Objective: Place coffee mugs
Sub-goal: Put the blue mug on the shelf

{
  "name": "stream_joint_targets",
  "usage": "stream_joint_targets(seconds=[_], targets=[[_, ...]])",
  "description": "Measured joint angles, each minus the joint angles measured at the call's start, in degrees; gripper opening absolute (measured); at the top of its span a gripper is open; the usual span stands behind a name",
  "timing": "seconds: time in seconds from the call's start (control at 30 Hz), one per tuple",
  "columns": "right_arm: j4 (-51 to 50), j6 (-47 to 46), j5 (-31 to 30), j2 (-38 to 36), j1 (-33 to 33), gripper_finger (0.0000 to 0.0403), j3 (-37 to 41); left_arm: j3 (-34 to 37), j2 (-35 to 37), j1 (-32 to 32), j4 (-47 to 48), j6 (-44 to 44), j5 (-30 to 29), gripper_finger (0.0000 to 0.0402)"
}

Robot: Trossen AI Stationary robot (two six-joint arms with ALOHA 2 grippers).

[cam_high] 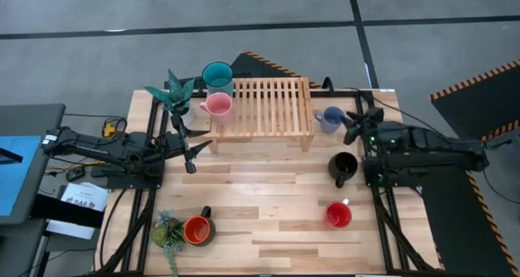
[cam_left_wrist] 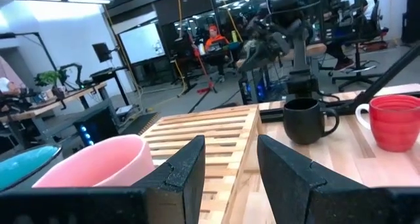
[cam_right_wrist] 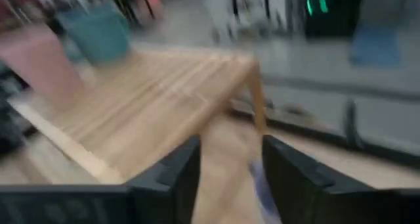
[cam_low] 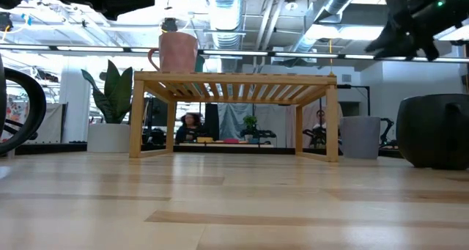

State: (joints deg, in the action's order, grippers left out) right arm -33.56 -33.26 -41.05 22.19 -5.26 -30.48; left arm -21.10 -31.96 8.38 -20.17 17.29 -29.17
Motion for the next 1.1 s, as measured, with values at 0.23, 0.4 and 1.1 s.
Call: stream_joint_targets(seconds=[0.23,0.4,1.1], targets=[[-10.6,-4.4,15.9,9.3,-8.8,0.0243,-2.1,0.0,0.2,0.0,-0.2,0.0,0.3,0.0126],[-9.0,2.5,26.3,17.0,-16.6,0.0239,-2.0,0.0,0.3,0.0,-0.3,0.0,0.3,0.0126],[-15.1,31.4,35.3,40.0,-26.5,0.0234,-13.7,0.0,0.3,0.0,0.2,-0.9,0.3,0.0126]])
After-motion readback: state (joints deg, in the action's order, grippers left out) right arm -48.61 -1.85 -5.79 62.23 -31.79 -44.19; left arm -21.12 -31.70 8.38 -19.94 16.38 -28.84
